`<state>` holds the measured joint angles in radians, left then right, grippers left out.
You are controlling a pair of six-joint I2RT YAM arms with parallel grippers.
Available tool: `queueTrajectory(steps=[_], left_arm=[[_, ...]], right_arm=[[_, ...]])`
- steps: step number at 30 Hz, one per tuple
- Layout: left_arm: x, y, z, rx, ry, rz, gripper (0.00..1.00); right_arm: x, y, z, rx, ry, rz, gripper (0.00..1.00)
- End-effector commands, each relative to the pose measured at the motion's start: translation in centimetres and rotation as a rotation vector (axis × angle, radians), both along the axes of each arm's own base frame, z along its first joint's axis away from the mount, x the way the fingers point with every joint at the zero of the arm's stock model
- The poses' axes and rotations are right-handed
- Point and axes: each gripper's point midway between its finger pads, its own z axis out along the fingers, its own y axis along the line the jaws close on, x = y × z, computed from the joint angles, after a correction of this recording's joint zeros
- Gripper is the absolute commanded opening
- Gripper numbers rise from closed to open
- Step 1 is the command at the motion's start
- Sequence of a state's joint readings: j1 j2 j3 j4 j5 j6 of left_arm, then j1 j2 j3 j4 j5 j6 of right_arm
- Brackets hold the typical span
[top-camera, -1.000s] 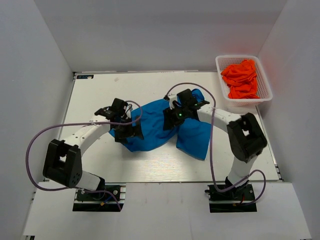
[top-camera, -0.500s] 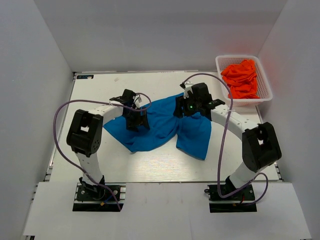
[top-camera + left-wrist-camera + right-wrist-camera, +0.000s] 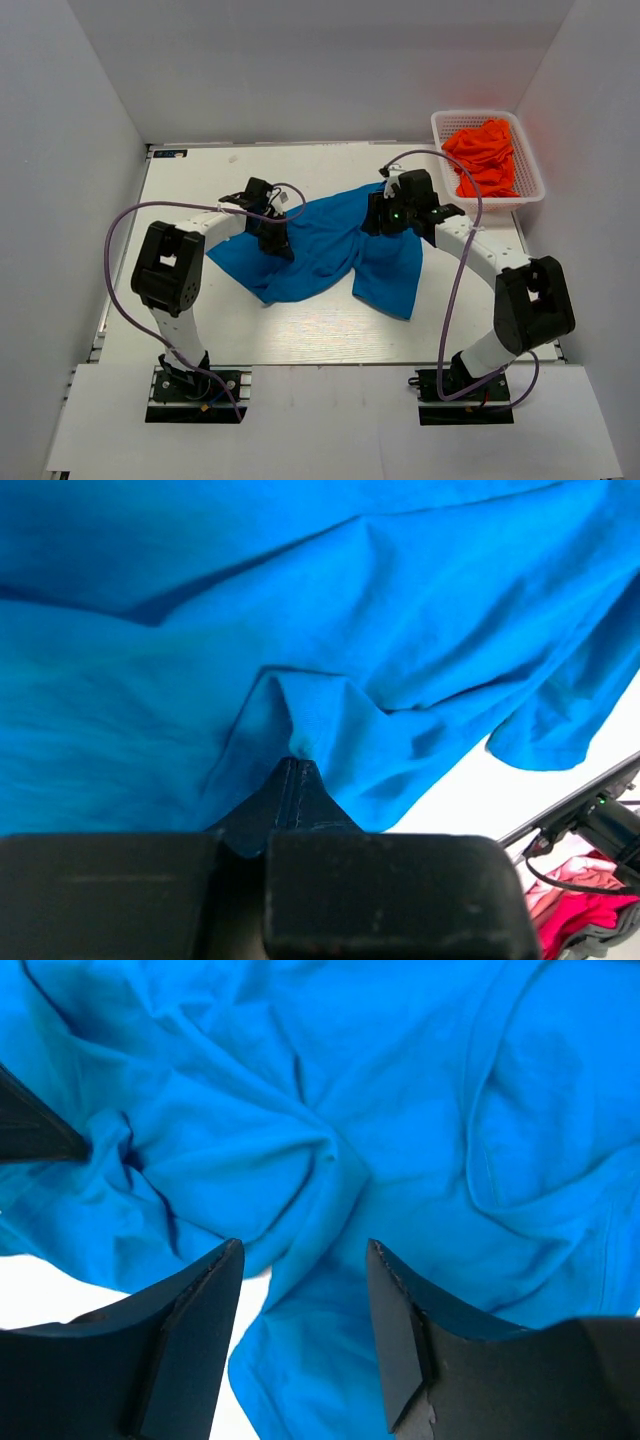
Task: Fold and stack the t-shirts
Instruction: Flatten out the tshirt
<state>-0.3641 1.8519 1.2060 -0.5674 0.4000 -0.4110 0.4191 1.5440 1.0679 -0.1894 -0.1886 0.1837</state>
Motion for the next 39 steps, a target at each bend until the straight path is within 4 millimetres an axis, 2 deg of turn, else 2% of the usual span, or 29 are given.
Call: queueTrajectory(steps=[1, 2, 4, 7, 9, 11, 12, 13, 16, 18, 19, 20, 21, 22, 24, 25, 26, 27, 28, 29, 31, 33, 35, 36, 37, 38, 39], left_arm=[[0.2, -1.1, 2.3, -0.063, -0.055, -0.028, 0.0], [0.4, -1.4, 2.5, -0.075, -0.065, -0.032, 0.0], [0.9, -1.1, 4.2, -0.069, -0.122, -0.021, 0.0], [1.4, -0.6, 6.5, -0.062, -0.198, -0.003, 0.0], [0.5, -0.3, 8.7, -0.086, -0.248, 0.005, 0.0], [-1.0, 0.2, 9.9, -0.091, -0.247, 0.014, 0.0], [-1.8, 0.3, 12.0, -0.117, -0.284, 0.007, 0.0], [-2.7, 0.6, 12.4, -0.118, -0.273, 0.016, 0.0], [-6.8, 0.8, 12.9, -0.155, -0.199, -0.02, 0.0], [-10.4, 1.0, 12.3, -0.207, -0.127, -0.033, 0.0], [-13.1, 0.8, 10.9, -0.259, -0.022, -0.041, 0.0], [-14.9, 0.6, 11.4, -0.305, -0.011, -0.061, 0.0], [-16.4, 0.7, 11.0, -0.335, 0.027, -0.068, 0.0], [-19.1, 0.9, 9.4, -0.369, 0.131, -0.063, 0.0], [-22.6, 1.4, 8.7, -0.399, 0.223, -0.072, 0.09], [-24.3, 1.9, 7.4, -0.389, 0.306, -0.046, 0.27], [-25.4, 1.9, 7.2, -0.398, 0.341, -0.06, 0.44], [-26.1, 2.0, 7.2, -0.407, 0.375, -0.063, 0.67], [-26.6, 2.2, 7.2, -0.399, 0.38, -0.074, 0.81], [-26.6, 2.3, 7.1, -0.399, 0.372, -0.083, 0.89], [-25.3, 2.3, 7.3, -0.356, 0.338, -0.064, 1.0], [-24.0, 2.3, 6.6, -0.317, 0.324, -0.045, 1.0], [-22.6, 2.1, 6.2, -0.293, 0.302, -0.034, 1.0], [-22.2, 2.0, 5.3, -0.272, 0.324, -0.023, 1.0], [-21.8, 1.9, 4.9, -0.272, 0.325, -0.023, 0.97], [-20.9, 1.8, 4.2, -0.255, 0.3, -0.015, 0.93], [-19.7, 1.8, 3.9, -0.218, 0.3, 0.002, 0.93]], right_arm=[[-0.5, -0.5, 0.8, 0.027, -0.008, -0.021, 0.57], [-0.6, -0.7, 0.5, 0.026, -0.001, -0.028, 0.57], [-0.8, -0.8, 0.7, 0.029, -0.003, -0.025, 0.55], [-1.0, -1.7, 0.3, 0.004, 0.005, -0.066, 0.46], [-1.5, -2.6, -0.3, -0.012, 0.03, -0.099, 0.46], [-1.8, -3.4, -0.6, -0.028, 0.046, -0.14, 0.46], [-2.3, -3.9, -1.2, -0.036, 0.068, -0.161, 0.46], [-2.3, -4.4, -1.0, -0.043, 0.066, -0.185, 0.46], [-3.1, -5.0, -1.6, -0.041, 0.086, -0.21, 0.46], [-3.5, -5.2, -1.1, -0.025, 0.071, -0.213, 0.46], [-3.9, -5.4, -1.5, -0.031, 0.083, -0.224, 0.46], [-4.3, -5.4, -1.3, -0.024, 0.075, -0.22, 0.46], [-4.4, -5.5, -1.3, -0.023, 0.07, -0.219, 0.47], [-4.8, -5.8, -1.8, -0.029, 0.077, -0.223, 0.47], [-5.4, -6.0, -1.7, -0.027, 0.063, -0.221, 0.47], [-5.8, -6.3, -2.3, -0.04, 0.069, -0.22, 0.49], [-5.9, -6.5, -2.0, -0.038, 0.059, -0.227, 0.49], [-6.1, -6.6, -1.9, -0.039, 0.054, -0.224, 0.52], [-6.4, -6.8, -2.5, -0.051, 0.063, -0.227, 0.54], [-6.5, -7.0, -2.2, -0.05, 0.055, -0.234, 0.55], [-6.5, -7.4, -2.0, -0.06, 0.043, -0.252, 0.58], [-6.6, -8.3, -2.5, -0.09, 0.05, -0.296, 0.58], [-7.0, -8.7, -3.1, -0.095, 0.079, -0.329, 0.63], [-7.2, -9.3, -3.6, -0.112, 0.1, -0.363, 0.63], [-7.6, -9.4, -4.0, -0.118, 0.118, -0.371, 0.64], [-7.6, -9.7, -4.2, -0.119, 0.13, -0.399, 0.66], [-8.1, -10.1, -4.8, -0.139, 0.153, -0.415, 0.67]])
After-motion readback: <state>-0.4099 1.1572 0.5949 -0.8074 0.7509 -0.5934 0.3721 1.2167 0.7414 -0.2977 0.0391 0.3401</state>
